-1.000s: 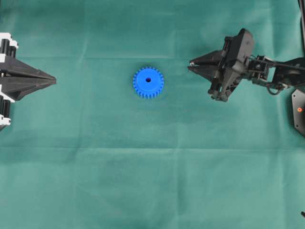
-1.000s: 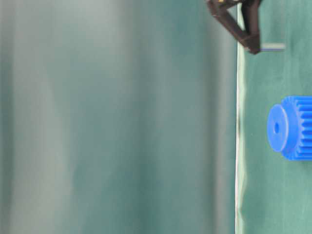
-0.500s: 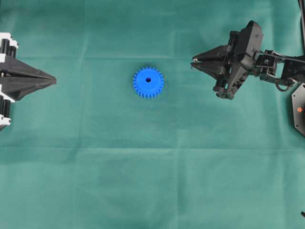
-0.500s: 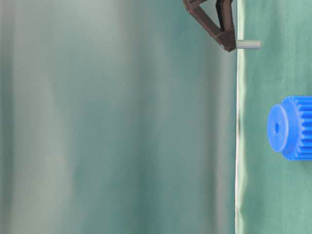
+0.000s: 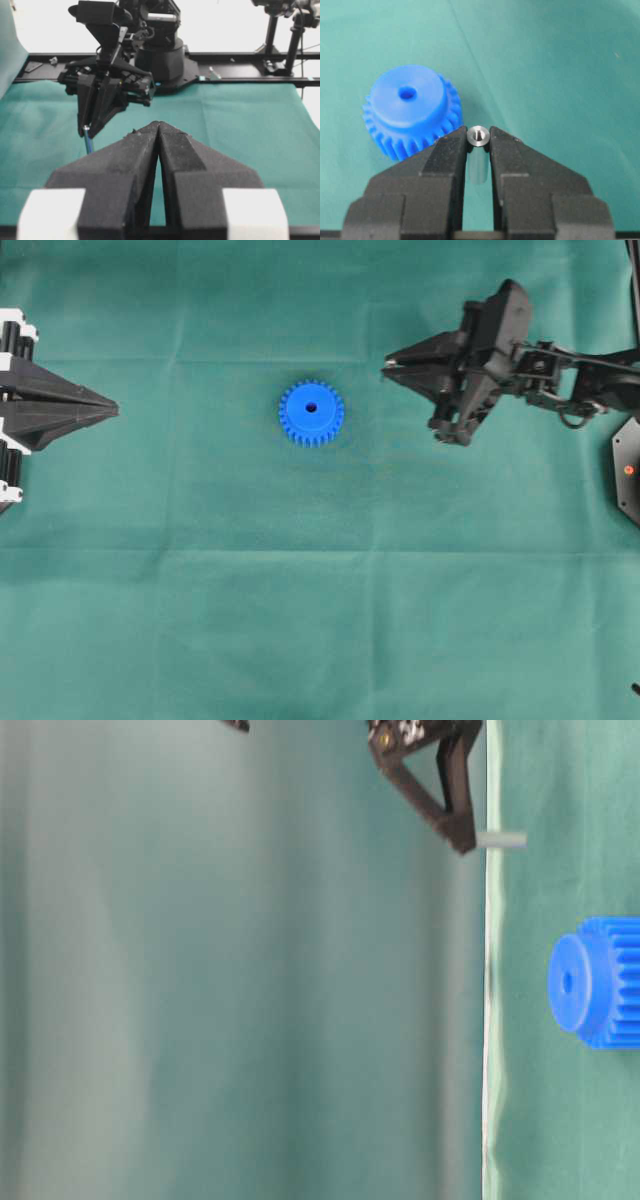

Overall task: Insert the shaft placed at a random location into the center hole of the medium gear at another random location.
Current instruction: 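Lift the shaft with the right gripper and carry it left over the blue gear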

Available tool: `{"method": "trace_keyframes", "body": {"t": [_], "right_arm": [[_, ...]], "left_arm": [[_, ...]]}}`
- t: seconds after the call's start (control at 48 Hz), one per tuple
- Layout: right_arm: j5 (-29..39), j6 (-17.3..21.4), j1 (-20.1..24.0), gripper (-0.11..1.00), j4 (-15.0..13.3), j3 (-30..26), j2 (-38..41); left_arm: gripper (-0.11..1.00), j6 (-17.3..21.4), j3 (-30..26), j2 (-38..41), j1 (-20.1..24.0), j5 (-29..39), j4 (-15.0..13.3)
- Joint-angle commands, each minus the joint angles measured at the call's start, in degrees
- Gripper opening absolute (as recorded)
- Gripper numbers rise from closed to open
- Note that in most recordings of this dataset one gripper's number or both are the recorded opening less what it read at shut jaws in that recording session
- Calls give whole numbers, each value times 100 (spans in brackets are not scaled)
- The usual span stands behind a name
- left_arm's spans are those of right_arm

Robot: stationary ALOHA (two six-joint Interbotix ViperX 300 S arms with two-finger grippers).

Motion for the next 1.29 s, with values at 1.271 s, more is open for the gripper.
{"method": "trace_keyframes", "body": {"t": [1.271], "right_arm": [[571, -44, 448, 14, 9, -1740, 1002]], "left_arm": [[0, -9, -123, 44, 9, -26, 18]]}}
